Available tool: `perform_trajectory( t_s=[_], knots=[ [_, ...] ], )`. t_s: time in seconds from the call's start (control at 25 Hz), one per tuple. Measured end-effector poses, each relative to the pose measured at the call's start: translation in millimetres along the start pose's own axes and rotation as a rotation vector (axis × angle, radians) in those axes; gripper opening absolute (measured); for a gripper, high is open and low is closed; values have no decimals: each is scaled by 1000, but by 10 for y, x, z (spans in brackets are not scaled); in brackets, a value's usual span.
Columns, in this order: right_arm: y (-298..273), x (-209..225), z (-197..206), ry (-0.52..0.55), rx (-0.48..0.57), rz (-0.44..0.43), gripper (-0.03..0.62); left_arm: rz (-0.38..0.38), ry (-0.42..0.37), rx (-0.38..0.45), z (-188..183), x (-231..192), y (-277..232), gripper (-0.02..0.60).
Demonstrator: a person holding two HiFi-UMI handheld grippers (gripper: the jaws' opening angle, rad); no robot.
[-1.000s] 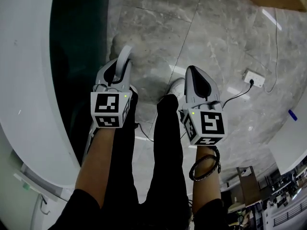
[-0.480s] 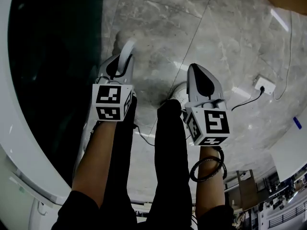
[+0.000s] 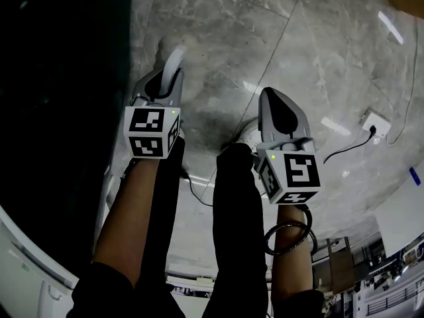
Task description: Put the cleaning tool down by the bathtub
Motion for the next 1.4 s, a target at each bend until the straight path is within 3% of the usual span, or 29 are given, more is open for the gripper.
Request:
perform_trajectory(
  t_s=[0.36, 1.4],
  knots=[
    [-362, 73, 378, 61, -49, -40, 23, -9, -17, -48, 355, -67, -458, 87],
    [-804, 353, 857, 19, -103, -16, 23, -3, -47, -90, 715, -120, -1061, 87]
  ],
)
Point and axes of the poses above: the fingertips, and each gripper's own axes: y backward along the fingers, x to its right, z out of its underside, the point moved 7 cm from there along y, backward along the fingers, and after that the axes turned 4 degrees about -x, right-handed, at the moved point
